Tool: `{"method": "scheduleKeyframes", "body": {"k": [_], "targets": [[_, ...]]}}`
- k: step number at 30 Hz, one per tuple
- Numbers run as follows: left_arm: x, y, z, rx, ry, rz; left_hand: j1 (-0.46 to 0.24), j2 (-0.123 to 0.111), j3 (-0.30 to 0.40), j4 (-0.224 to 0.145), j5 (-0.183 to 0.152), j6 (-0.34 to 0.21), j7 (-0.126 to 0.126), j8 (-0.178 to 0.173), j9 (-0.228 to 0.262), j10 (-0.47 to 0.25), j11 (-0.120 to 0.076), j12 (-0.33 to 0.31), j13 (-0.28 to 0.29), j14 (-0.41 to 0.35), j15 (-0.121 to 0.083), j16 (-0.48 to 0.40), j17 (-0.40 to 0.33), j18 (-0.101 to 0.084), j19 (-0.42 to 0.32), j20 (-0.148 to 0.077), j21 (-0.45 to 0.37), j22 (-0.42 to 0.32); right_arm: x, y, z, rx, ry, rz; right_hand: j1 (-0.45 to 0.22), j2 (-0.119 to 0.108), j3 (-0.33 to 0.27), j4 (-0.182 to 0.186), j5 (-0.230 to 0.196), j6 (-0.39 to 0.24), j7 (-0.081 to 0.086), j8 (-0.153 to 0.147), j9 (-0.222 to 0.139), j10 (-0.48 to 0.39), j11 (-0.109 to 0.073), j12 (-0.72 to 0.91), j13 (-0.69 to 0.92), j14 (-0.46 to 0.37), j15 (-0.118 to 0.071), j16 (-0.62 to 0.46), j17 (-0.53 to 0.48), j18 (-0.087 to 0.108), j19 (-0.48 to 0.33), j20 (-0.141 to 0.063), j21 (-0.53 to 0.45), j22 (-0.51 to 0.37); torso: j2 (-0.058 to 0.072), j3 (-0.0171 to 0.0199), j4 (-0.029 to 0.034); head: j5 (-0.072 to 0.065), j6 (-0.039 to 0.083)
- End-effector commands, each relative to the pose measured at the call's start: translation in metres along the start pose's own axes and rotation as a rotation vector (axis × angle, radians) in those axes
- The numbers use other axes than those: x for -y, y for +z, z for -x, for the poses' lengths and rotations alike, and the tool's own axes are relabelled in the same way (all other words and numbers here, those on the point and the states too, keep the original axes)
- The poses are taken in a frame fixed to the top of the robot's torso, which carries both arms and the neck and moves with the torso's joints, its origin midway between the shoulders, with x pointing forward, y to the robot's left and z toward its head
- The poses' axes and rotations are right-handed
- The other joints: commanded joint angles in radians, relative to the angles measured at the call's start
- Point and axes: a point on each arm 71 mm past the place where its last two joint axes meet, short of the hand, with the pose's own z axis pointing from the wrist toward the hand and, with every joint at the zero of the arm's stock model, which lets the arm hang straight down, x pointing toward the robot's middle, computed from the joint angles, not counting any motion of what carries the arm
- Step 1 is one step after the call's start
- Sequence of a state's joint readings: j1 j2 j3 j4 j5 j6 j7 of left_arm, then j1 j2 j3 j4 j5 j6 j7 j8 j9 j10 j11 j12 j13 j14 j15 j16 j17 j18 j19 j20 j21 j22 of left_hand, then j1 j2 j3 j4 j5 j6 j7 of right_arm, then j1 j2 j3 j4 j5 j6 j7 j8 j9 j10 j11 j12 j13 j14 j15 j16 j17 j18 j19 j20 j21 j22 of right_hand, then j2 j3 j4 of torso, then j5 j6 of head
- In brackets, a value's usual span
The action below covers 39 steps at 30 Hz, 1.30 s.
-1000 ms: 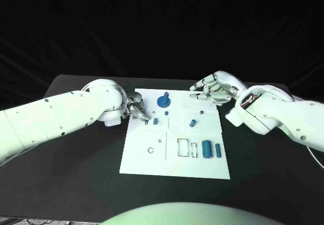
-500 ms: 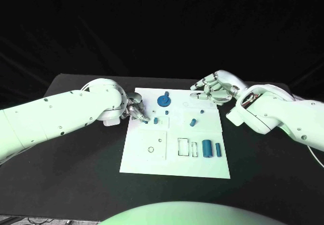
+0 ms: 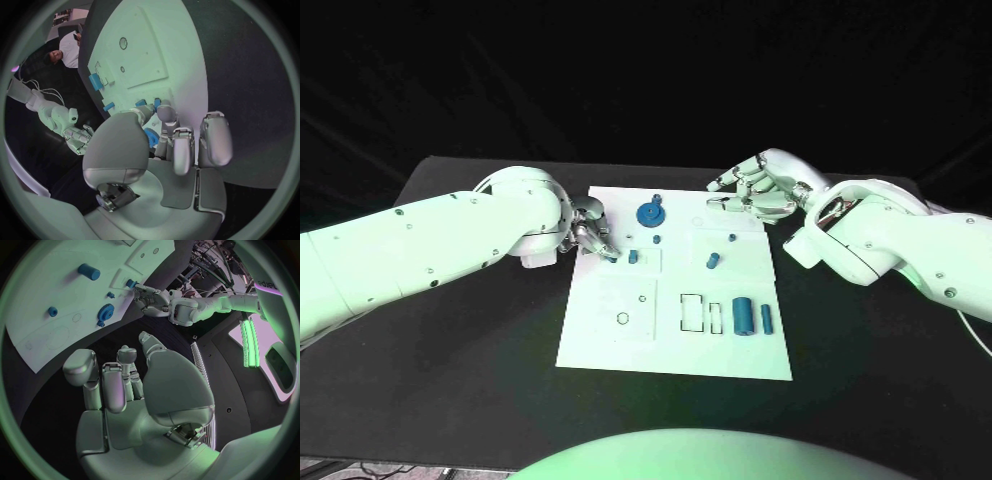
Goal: Assemble the parts on the task board
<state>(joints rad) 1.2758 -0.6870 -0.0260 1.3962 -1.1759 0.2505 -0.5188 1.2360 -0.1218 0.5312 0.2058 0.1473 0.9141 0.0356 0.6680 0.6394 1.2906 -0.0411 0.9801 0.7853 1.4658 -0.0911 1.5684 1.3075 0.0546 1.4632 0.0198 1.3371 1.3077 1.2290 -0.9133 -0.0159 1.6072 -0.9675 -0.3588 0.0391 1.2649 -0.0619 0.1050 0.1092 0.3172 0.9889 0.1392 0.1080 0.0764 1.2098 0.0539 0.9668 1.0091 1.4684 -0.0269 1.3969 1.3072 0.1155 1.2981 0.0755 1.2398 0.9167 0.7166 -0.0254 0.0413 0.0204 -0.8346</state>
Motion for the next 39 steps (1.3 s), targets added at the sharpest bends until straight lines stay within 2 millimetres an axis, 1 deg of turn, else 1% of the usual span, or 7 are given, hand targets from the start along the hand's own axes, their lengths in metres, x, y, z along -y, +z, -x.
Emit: {"method": "scheduleKeyframes", "body": {"k": [1, 4, 9, 13, 25, 31, 39], "targets": [[0.0017, 0.0014, -0.0068, -0.041, 0.013, 0.014, -0.015, -0.01, 0.155, -0.143, 0.036, 0.012, -0.006, 0.01, -0.001, 0.014, -0.002, 0.011, 0.007, 0.105, -0.004, 0.002, 0.263, 0.002, 0.022, -0.005, 0.008, 0.085, -0.0004, -0.0002, -0.0015, -0.014, -0.001, 0.003, 0.001, 0.008, -0.006, -0.002, -0.004, 0.0, 0.0, 0.005, -0.002, -0.006, -0.003, -0.005, -0.001, 0.044, 0.001, -0.003, 0.0, 0.007, -0.007, 0.003, -0.002, -0.001, 0.0, 0.0007, -0.0004, -0.001, -0.001], [0.002, 0.0019, -0.0073, -0.048, 0.007, 0.022, -0.048, -0.017, 0.155, -0.134, 0.058, 0.027, -0.013, 0.019, 0.0, 0.028, -0.005, 0.023, 0.019, 0.105, -0.007, 0.002, 0.263, 0.0, 0.025, -0.006, 0.015, 0.092, -0.0007, -0.0003, -0.0016, -0.015, 0.0, 0.003, 0.001, 0.008, -0.006, -0.002, -0.004, 0.0, 0.0, 0.005, -0.002, -0.006, -0.003, -0.005, -0.001, 0.044, 0.001, -0.003, 0.0, 0.007, -0.007, 0.003, -0.002, -0.001, 0.0, 0.0009, -0.0008, -0.001, -0.002], [0.0037, 0.003, -0.0087, -0.063, 0.01, 0.033, -0.116, -0.027, 0.121, -0.105, 0.057, 0.048, -0.023, 0.025, -0.003, 0.044, -0.012, 0.039, 0.036, 0.105, -0.012, 0.002, 0.263, -0.002, 0.029, -0.01, 0.023, 0.101, -0.001, -0.0006, -0.0018, -0.015, 0.0, 0.004, 0.001, 0.008, -0.006, -0.002, -0.004, 0.0, 0.0, 0.005, -0.002, -0.006, -0.003, -0.005, -0.001, 0.044, 0.001, -0.003, 0.0, 0.007, -0.007, 0.003, -0.002, -0.001, 0.001, 0.0013, -0.0009, -0.002, -0.003], [0.0053, 0.0039, -0.0094, -0.068, 0.013, 0.039, -0.139, -0.027, 0.1, -0.096, 0.057, 0.057, -0.027, 0.025, -0.007, 0.051, -0.015, 0.048, 0.046, 0.105, -0.015, 0.002, 0.263, -0.003, 0.031, -0.013, 0.028, 0.106, -0.0011, -0.0008, -0.0018, -0.016, 0.0, 0.004, 0.001, 0.008, -0.006, -0.002, -0.004, 0.0, 0.0, 0.005, -0.002, -0.006, -0.003, -0.005, -0.001, 0.044, 0.001, -0.003, 0.0, 0.007, -0.007, 0.003, -0.002, -0.001, 0.0, 0.0017, -0.0016, -0.001, -0.003], [0.0085, 0.0075, -0.0083, -0.06, 0.016, 0.056, -0.183, -0.001, 0.073, -0.069, 0.059, 0.079, -0.033, 0.021, -0.017, 0.068, -0.02, 0.068, 0.071, 0.105, -0.019, 0.002, 0.263, -0.007, 0.039, -0.017, 0.044, 0.121, -0.0014, -0.0009, -0.0019, -0.016, 0.0, 0.005, 0.001, 0.008, -0.006, -0.002, -0.004, 0.0, 0.0, 0.005, -0.002, -0.007, -0.003, -0.005, -0.001, 0.044, 0.001, -0.004, -0.001, 0.007, -0.008, 0.003, -0.003, -0.002, 0.0, 0.0016, -0.0012, -0.003, -0.003], [0.0093, 0.0085, -0.0082, -0.064, 0.02, 0.06, -0.194, 0.0, 0.065, -0.063, 0.058, 0.082, -0.034, 0.019, -0.019, 0.07, -0.021, 0.07, 0.074, 0.105, -0.019, 0.002, 0.263, -0.008, 0.04, -0.018, 0.046, 0.123, -0.0017, -0.001, -0.0022, -0.017, 0.001, 0.006, 0.001, 0.009, -0.008, -0.001, -0.004, -0.001, 0.0, 0.006, -0.002, -0.008, -0.003, -0.006, -0.003, 0.043, 0.001, -0.005, -0.002, 0.007, -0.008, 0.003, -0.005, -0.004, 0.001, 0.0011, -0.0009, -0.004, -0.002], [0.0076, 0.01, -0.0073, -0.064, 0.018, 0.07, -0.252, -0.007, 0.014, -0.026, 0.055, 0.095, -0.034, 0.015, -0.026, 0.073, -0.02, 0.073, 0.078, 0.105, -0.019, 0.002, 0.263, -0.008, 0.04, -0.018, 0.046, 0.126, -0.0018, -0.0012, -0.0022, -0.018, 0.001, 0.006, 0.001, 0.009, -0.009, 0.0, -0.004, -0.001, 0.0, 0.006, -0.002, -0.009, -0.003, -0.008, -0.005, 0.043, 0.001, -0.006, -0.003, 0.007, -0.008, 0.003, -0.005, -0.004, 0.0, 0.0006, 0.0, -0.005, -0.003]]}}
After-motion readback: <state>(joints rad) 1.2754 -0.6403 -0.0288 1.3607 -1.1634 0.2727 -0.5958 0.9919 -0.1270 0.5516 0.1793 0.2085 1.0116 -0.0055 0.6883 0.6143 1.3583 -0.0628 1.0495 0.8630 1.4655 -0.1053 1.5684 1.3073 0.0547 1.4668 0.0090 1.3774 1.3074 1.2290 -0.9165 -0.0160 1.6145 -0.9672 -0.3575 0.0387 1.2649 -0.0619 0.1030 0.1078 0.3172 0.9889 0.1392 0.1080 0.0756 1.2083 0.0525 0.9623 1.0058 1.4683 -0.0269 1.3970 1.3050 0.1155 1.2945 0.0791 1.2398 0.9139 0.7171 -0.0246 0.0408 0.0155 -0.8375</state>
